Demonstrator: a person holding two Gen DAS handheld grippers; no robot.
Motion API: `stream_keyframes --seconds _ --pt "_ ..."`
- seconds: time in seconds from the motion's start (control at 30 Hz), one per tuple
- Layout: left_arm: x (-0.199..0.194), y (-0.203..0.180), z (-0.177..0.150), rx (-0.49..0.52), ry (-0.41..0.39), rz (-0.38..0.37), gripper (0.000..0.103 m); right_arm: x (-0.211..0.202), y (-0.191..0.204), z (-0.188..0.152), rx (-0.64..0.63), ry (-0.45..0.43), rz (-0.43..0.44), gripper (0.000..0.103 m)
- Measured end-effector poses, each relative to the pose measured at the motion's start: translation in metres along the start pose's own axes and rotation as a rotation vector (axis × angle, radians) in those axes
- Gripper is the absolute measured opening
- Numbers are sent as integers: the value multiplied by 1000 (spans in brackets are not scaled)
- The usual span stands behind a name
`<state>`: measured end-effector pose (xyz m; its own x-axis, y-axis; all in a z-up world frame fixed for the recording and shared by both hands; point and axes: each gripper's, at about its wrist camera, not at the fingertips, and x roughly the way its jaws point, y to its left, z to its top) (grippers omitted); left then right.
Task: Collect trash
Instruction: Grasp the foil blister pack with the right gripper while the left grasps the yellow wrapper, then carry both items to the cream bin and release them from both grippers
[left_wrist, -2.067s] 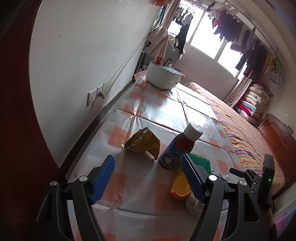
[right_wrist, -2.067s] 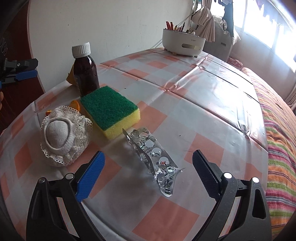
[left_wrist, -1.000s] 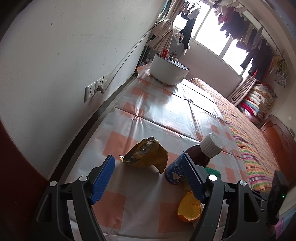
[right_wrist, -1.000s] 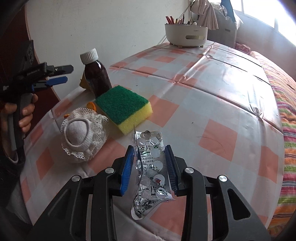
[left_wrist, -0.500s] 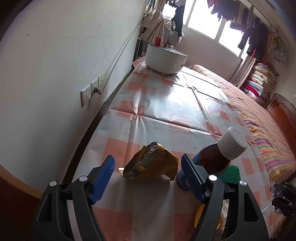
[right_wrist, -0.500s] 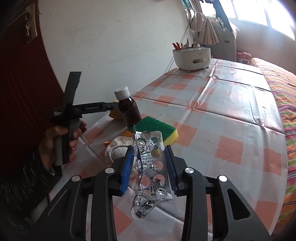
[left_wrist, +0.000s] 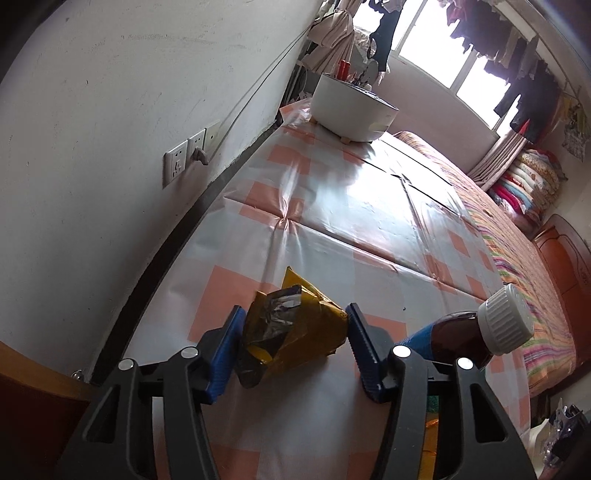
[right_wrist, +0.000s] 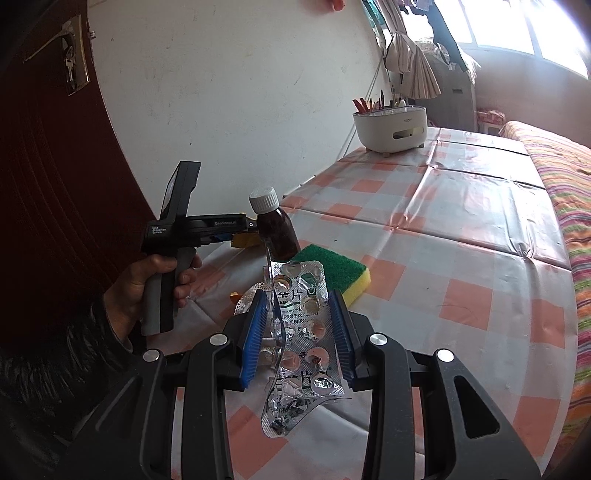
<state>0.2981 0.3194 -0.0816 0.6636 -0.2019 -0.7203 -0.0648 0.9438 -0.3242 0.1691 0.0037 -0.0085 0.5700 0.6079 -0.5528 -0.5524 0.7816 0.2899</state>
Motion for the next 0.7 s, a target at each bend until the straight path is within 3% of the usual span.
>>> stream_keyframes --seconds 0.2,0.47,0.7 --pt "0 -1 -3 -3 -4 -23 32 -10 -3 2 11 -29 -11 34" --pt "-15 -8 -8 47 -31 -7 28 -19 -4 8 20 -69 -24 34" --pt "-56 -7 -13 68 -90 -11 27 -42 0 4 15 -110 -42 34"
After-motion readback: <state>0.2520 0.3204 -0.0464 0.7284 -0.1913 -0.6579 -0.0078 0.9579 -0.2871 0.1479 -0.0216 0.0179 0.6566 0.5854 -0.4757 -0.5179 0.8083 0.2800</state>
